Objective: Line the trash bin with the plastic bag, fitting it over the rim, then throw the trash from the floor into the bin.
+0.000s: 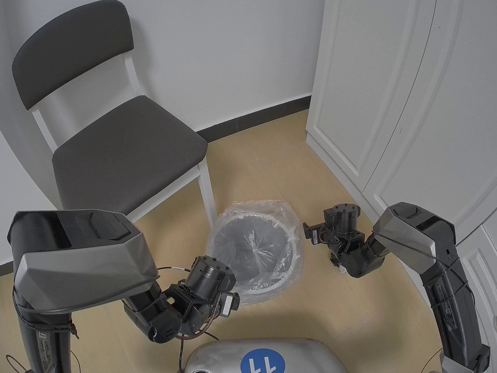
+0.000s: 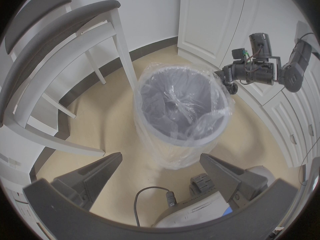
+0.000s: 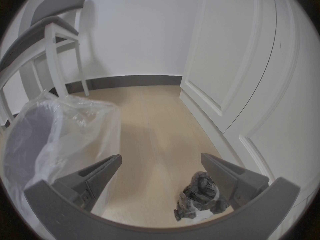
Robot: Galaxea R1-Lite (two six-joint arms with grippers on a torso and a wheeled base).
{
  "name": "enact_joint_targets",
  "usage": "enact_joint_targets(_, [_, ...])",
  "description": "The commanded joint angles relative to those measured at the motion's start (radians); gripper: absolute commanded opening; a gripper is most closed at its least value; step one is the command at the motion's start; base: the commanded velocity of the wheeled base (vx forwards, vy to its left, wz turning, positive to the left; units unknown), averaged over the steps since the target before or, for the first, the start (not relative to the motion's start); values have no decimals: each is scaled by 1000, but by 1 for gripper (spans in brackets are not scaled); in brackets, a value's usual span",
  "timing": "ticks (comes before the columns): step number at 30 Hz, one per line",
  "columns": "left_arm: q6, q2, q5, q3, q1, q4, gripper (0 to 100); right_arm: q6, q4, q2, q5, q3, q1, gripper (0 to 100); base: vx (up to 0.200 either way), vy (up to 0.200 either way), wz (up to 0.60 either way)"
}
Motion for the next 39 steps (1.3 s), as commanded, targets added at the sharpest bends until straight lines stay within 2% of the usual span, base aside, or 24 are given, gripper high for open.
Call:
enact_joint_targets(1, [1,-4,0,17,2,-31,100,26,20,45,-3,-55,-24,100,0,0,0])
enact_joint_targets(6, [2,-26,-3,49,2,-71,100,29,41,-33,7,20,-27,100,0,0,0])
enact_joint_targets(9, [4,-38,-3,70,2,-109,100,24,52,-131,13,138,-27,100,0,0,0])
enact_joint_targets(11, [4,-46,-5,84,0,-118,100,17,86,-189,56,238,-21,100,0,0,0])
enact_joint_targets(14, [5,-64,-5,118,0,-124,100,13,97,-260,186,393,-3,100,0,0,0])
enact_joint_targets(17, [5,-66,-5,135,-1,-146,100,1,94,-288,263,436,6,100,0,0,0])
enact_joint_targets(21, [5,-62,-5,145,0,-175,100,1,94,-269,295,431,8,100,0,0,0])
enact_joint_targets(24, [7,-59,-5,145,-1,-176,100,6,94,-240,295,414,6,100,0,0,0])
enact_joint_targets(27, [5,-59,-5,147,-3,-178,100,20,104,-156,297,326,-15,100,0,0,0])
enact_joint_targets(31, [2,-62,-5,156,-1,-178,100,66,136,-100,330,252,-47,100,0,0,0])
enact_joint_targets(39, [7,-59,-3,167,-7,-232,100,175,189,-51,412,88,-41,100,0,0,0])
